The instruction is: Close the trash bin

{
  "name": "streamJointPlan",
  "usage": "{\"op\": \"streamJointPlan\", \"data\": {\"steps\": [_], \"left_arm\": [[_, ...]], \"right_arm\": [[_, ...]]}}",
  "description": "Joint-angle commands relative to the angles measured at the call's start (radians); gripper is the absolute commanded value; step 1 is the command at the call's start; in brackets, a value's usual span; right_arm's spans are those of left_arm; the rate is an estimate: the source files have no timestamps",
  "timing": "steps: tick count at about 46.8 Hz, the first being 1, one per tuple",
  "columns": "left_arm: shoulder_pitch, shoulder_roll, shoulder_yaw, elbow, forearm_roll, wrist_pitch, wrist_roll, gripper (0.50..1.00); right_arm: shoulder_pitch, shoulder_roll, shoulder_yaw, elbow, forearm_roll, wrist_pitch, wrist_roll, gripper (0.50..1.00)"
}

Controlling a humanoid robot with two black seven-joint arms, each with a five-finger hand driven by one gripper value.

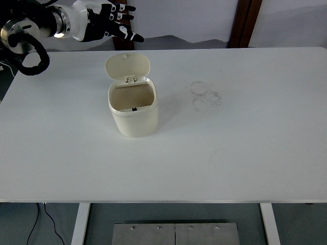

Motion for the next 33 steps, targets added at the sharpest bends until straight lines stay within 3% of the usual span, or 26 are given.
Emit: {"op": "streamJointPlan", "data": {"steps": [1, 18, 33], "left_arm": [[-0.024, -0.022, 0.016, 0.0, -0.001, 0.0, 0.015, 1.0], [-0.129, -0.09, 0.149, 0.0, -0.006, -0.002, 0.093, 1.0], [-0.201, -0.134, 0.214, -0.05, -0.006, -0.005, 0.11, 1.0]], "right_arm": [[0.0, 0.0, 0.0, 0.0, 0.0, 0.0, 0.0, 0.995], [0.0, 0.0, -0.001, 0.0, -0.001, 0.0, -0.009, 0.995], [0.003, 0.0, -0.001, 0.0, -0.001, 0.0, -0.034, 0.995]]}}
